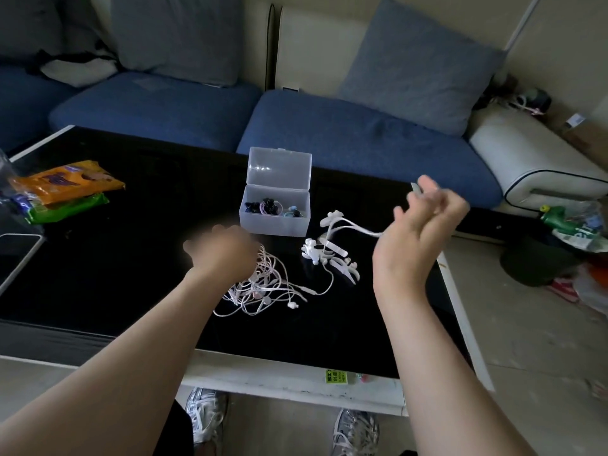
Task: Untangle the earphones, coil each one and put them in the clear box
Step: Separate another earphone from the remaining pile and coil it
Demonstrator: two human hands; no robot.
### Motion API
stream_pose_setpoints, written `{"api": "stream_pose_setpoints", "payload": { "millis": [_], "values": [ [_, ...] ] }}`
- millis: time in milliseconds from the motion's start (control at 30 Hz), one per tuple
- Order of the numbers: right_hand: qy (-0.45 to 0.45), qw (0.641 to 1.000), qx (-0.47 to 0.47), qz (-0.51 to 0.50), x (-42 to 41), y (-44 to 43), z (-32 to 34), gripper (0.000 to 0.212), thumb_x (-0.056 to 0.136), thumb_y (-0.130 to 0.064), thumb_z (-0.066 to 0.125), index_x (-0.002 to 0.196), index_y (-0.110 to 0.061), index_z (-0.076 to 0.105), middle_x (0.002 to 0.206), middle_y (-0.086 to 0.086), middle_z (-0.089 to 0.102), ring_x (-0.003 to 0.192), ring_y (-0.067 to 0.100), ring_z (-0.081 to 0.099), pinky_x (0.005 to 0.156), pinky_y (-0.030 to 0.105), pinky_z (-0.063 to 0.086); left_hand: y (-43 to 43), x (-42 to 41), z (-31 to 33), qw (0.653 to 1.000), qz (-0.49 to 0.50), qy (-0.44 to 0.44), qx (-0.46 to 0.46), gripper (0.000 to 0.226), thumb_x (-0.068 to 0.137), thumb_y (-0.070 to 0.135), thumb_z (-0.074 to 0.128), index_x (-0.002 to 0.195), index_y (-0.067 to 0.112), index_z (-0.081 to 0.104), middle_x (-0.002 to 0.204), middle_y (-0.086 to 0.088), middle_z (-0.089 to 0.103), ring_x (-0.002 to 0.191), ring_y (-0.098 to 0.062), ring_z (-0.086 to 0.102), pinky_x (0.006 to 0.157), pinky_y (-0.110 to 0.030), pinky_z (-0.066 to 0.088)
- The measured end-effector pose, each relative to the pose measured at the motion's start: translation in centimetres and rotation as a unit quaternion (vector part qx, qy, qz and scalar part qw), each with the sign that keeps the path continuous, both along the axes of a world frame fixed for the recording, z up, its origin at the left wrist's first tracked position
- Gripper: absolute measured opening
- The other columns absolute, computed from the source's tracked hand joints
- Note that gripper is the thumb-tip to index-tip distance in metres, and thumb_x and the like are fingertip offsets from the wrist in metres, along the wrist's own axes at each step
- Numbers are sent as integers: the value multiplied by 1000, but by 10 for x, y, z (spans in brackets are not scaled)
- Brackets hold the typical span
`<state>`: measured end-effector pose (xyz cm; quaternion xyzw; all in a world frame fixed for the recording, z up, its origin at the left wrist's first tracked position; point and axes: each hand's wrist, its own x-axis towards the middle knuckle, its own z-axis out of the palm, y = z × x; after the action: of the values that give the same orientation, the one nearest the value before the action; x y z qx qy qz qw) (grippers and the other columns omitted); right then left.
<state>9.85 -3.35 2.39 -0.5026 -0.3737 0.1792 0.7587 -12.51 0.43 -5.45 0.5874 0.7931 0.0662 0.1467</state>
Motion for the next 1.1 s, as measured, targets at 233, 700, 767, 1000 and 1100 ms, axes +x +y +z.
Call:
{"api": "stream_pose_setpoints", "payload": {
  "millis": [233,700,767,1000,1100],
  "values": [
    [-265,941,-205,-50,13,-4,-10,17,102,-29,60,92,-16,60,82,-9,67,78,15,65,69,31,47,-4,6,13,991,-8,-120,63,39,104,40,52,79,11,61,82,-3,67,82,-28,64,101,-52,44],
    [-493,722,-442,198,5,-13,-28,41,95,-13,71,135,-14,65,125,12,69,110,31,69,85,35,56,-21,22,55,892,-153,-408,121,29,108,36,55,97,19,76,63,4,60,63,-15,60,77,-48,58],
    [-462,737,-417,263,-4,-11,-41,44,98,-20,70,141,-17,64,131,9,68,119,26,67,92,31,53,-21,23,55,889,-149,-414,123,29,109,33,54,98,17,75,63,3,59,61,-15,60,81,-51,60],
    [-552,630,-442,321,-4,4,-88,55,106,-16,54,159,-21,40,157,4,48,152,25,36,121,39,34,-20,22,51,893,-141,-408,126,29,110,30,51,98,16,74,65,-1,57,59,-15,60,78,-54,61],
    [-558,617,-431,349,-1,11,-102,58,107,-14,51,162,-23,35,160,0,49,155,22,33,124,46,28,-18,23,49,892,-131,-415,121,30,110,30,49,100,12,70,71,-2,53,58,-15,58,76,-52,63]
  ]
}}
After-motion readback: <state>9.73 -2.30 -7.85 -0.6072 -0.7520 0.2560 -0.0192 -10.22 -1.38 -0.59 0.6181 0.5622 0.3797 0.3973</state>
